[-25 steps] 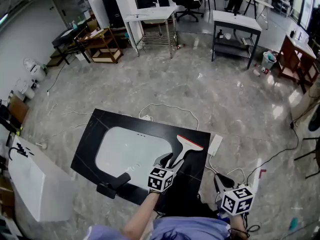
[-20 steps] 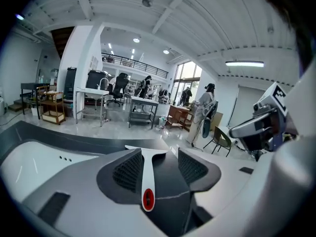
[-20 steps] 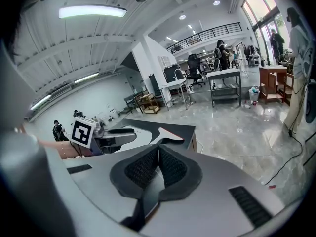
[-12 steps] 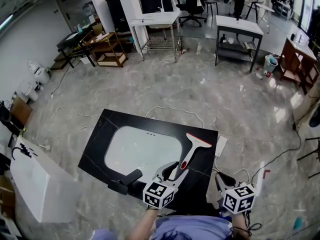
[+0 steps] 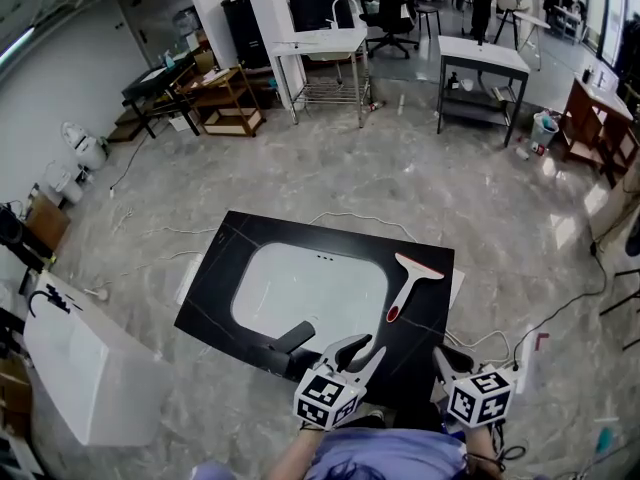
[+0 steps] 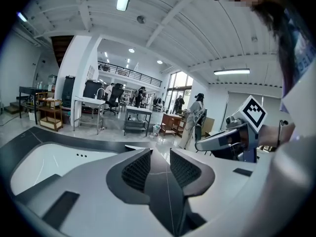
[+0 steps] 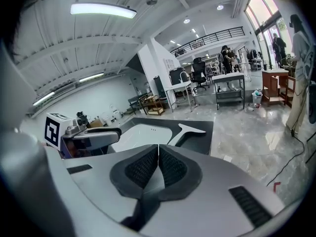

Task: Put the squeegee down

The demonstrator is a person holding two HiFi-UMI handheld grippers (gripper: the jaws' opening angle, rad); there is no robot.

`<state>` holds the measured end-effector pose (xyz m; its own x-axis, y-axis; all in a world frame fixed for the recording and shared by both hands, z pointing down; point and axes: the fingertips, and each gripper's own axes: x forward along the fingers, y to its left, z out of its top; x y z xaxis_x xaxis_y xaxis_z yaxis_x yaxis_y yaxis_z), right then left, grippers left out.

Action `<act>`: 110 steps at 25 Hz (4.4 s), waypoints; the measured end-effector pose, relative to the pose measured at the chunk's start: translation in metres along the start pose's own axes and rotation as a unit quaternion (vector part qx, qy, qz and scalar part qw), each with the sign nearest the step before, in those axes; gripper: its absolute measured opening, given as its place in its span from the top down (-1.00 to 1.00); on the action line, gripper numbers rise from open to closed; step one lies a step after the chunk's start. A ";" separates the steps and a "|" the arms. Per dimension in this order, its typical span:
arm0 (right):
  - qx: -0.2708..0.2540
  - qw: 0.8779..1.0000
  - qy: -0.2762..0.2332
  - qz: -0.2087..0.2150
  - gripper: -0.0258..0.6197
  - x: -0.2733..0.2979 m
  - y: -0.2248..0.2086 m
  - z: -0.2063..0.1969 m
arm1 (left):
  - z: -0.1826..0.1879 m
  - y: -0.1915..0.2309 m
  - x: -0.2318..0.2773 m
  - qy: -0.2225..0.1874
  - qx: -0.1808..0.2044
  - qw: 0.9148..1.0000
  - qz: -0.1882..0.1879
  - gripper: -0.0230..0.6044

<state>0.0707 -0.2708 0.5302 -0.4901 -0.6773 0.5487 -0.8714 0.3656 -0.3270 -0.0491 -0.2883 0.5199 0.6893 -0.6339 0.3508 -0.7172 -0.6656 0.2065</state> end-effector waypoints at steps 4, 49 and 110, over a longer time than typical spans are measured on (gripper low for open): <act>-0.001 1.000 0.006 -0.006 0.86 -0.006 0.020 -0.018 | -0.008 -0.004 -0.023 -0.005 -0.001 1.000 -0.006 0.53; -0.016 0.999 0.021 0.025 0.86 -0.174 0.066 -0.153 | -0.073 -0.181 -0.145 -0.007 0.021 0.999 0.037 0.68; -0.150 0.970 0.033 0.191 0.86 -0.287 0.171 -0.262 | -0.175 -0.328 -0.281 -0.004 -0.020 0.990 0.138 0.68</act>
<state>0.0571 0.1538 0.5185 -0.7697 -0.4179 0.4826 -0.5886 0.7573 -0.2829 -0.0256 0.1776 0.5134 0.4666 -0.7926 0.3926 -0.8820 -0.4505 0.1387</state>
